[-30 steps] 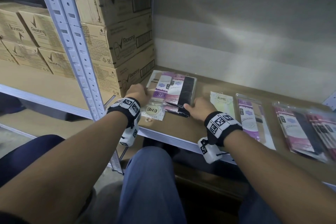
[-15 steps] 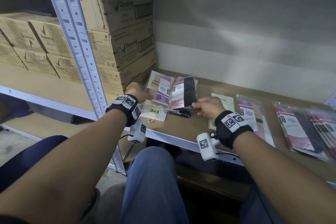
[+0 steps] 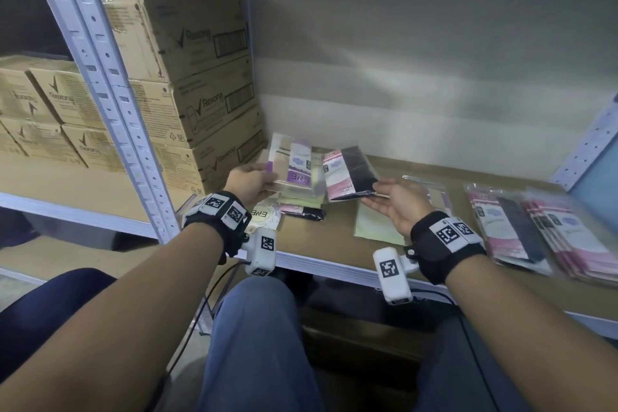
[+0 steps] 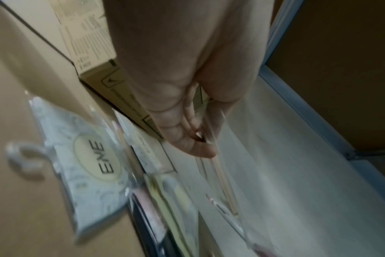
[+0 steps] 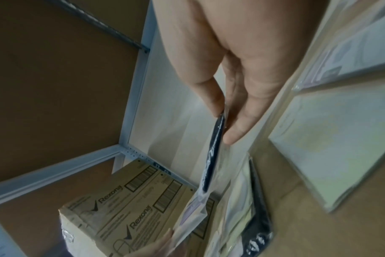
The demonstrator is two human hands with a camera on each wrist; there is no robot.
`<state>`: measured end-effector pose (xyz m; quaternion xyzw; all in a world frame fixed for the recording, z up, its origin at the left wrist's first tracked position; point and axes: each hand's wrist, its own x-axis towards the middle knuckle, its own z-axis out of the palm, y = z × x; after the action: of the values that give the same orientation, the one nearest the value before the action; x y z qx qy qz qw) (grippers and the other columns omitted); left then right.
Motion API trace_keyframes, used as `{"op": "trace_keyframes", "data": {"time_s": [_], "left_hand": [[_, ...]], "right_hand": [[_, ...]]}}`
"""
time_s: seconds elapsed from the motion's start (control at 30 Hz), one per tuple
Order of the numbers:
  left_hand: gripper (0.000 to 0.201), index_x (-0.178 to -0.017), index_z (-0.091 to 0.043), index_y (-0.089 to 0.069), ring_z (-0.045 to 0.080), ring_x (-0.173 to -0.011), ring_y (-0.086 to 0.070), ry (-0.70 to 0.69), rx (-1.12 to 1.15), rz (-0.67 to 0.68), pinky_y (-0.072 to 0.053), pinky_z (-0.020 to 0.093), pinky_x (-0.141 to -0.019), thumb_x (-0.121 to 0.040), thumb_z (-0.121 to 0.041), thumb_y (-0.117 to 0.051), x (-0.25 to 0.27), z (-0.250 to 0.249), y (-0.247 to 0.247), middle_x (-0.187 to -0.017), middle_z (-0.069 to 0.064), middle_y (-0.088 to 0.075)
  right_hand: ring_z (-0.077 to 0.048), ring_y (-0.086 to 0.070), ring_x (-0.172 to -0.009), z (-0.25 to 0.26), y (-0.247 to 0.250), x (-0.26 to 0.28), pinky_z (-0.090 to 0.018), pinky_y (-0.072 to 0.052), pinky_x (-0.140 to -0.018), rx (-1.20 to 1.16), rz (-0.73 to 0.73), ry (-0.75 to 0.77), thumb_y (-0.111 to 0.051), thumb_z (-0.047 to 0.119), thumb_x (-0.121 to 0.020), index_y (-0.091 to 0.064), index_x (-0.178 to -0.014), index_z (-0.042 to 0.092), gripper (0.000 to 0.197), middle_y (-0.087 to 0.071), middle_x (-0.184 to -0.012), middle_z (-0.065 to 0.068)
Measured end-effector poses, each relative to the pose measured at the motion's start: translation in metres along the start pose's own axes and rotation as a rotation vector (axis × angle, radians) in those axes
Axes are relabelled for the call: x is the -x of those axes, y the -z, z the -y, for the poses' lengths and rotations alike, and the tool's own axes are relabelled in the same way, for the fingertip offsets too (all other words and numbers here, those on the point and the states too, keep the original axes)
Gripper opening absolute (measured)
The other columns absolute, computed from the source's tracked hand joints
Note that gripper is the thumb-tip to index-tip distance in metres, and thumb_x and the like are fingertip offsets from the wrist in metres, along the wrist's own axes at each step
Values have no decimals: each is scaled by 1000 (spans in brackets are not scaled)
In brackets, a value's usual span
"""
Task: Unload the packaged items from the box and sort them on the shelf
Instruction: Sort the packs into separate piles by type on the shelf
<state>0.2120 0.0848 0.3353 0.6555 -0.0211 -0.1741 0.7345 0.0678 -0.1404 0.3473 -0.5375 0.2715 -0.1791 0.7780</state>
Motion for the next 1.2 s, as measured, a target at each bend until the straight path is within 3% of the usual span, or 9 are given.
{"op": "trace_keyframes", "data": {"time_s": [0.1,0.23,0.37,0.6,0.73,0.93,1.03,1.1,1.2], "left_hand": [[26,-110,-3,-56,15,-55,-64,12,56,36,-56,27,-60,-86,8,-59,4,7,-20,-81,10,-66],[26,-108,-3,-55,12,-46,-63,27,93,91,-56,25,-57,-85,10,-58,14,16,-56,-81,10,-67],[21,-103,-3,-57,14,-48,-64,49,91,165,-54,25,-51,-86,9,-59,27,22,-95,-80,13,-67],[31,-113,-3,-51,19,-64,-63,104,132,300,-56,29,-68,-85,8,-60,43,36,-151,-94,14,-66],[33,-117,0,-52,19,-67,-61,116,117,341,-57,24,-60,-86,10,-57,50,44,-178,-92,11,-65],[27,-111,-2,-54,18,-60,-68,136,127,380,-56,24,-56,-87,10,-57,61,51,-201,-95,13,-69],[29,-113,-3,-53,25,-76,-66,142,123,388,-59,28,-63,-87,9,-57,62,55,-208,-107,18,-68],[29,-112,-3,-54,31,-87,-65,146,123,391,-60,34,-76,-86,9,-58,62,57,-212,-109,19,-68],[29,-110,-4,-55,34,-91,-63,151,122,393,-56,41,-87,-85,9,-61,60,60,-216,-110,21,-68]], "right_hand": [[-32,-66,-88,6,25,7,-35,-61,-68,-37,-24,30,-51,-13,-88,-53,-100,-2,17,-62,-100,-19],[-31,-65,-93,14,61,19,-39,-56,-85,-42,-47,57,-48,-14,-90,-51,-114,-3,27,-62,-100,-18],[-30,-66,-92,20,96,30,-36,-59,-74,-96,-107,63,-48,-14,-89,-53,-106,-1,22,-64,-98,-18],[-33,-65,-101,28,147,47,-36,-60,-74,-103,-209,78,-50,-13,-88,-51,-120,-5,33,-63,-112,-23],[-31,-66,-95,30,167,57,-31,-61,-65,-117,-247,92,-48,-13,-89,-49,-121,-5,33,-63,-110,-23],[-28,-64,-86,32,188,66,-37,-58,-73,-131,-269,128,-47,-13,-90,-48,-119,-5,30,-63,-97,-19],[-29,-66,-86,34,196,67,-39,-57,-80,-125,-283,135,-47,-13,-90,-49,-118,-5,30,-64,-96,-19],[-29,-66,-85,35,203,65,-41,-55,-84,-129,-298,138,-48,-13,-90,-50,-117,-5,29,-65,-94,-19],[-27,-65,-84,37,211,64,-41,-58,-79,-137,-321,141,-47,-14,-89,-50,-117,-5,30,-63,-92,-17]]}}
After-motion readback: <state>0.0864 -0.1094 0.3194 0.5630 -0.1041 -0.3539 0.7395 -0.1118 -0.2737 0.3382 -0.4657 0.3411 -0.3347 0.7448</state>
